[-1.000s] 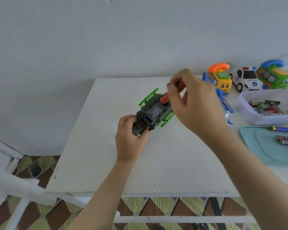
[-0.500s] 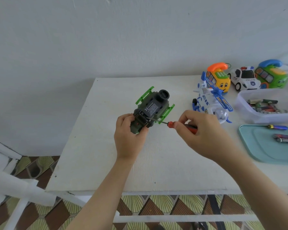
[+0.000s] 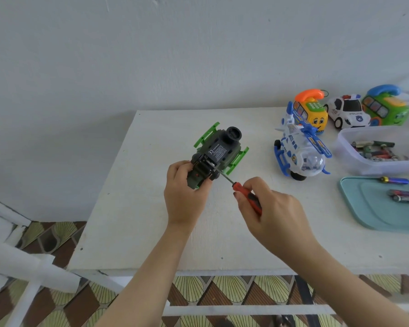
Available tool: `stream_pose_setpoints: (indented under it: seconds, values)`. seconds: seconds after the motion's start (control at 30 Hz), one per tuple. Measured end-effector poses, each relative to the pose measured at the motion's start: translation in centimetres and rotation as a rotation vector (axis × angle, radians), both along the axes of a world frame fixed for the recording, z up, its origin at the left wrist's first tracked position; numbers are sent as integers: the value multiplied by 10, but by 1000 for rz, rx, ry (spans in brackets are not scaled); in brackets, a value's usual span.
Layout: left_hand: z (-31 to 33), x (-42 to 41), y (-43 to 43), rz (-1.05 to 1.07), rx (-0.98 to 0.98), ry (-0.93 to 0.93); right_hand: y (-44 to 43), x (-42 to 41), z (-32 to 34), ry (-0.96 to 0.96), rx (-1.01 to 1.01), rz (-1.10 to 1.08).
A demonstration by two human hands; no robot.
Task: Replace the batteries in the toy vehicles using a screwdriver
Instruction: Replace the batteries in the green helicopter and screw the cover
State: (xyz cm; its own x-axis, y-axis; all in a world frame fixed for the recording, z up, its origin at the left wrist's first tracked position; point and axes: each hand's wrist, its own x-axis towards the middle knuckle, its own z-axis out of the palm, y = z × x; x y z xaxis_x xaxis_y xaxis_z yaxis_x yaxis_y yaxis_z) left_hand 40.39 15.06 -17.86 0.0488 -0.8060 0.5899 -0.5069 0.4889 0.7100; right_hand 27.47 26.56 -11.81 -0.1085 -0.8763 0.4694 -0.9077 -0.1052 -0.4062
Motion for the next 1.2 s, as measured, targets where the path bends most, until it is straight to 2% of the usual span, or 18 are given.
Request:
stream_pose_setpoints:
  seconds: [0.13,0.37,0.8,0.97,1.07,1.2]
  values:
    - [0,1,0,-13,18,22,0,-2,2,-20,-106,-15]
    - [-3,0,-2,-5,13,-18,-1,-15,8,-83,-180,-71]
    - [-4,4,-2,-96,-23,-24,-25,-43,12,-187,-167,-237]
    - [-3,4,-2,-124,-40,-27,-18,-37,8,-85,-328,-116]
    - [-3,4,-1,-129,-54,-38,-17,-39,-1,-33,-309,-62]
    - [0,4,-1,-154,-85,-30,-19,-47,-8,-29,-278,-122]
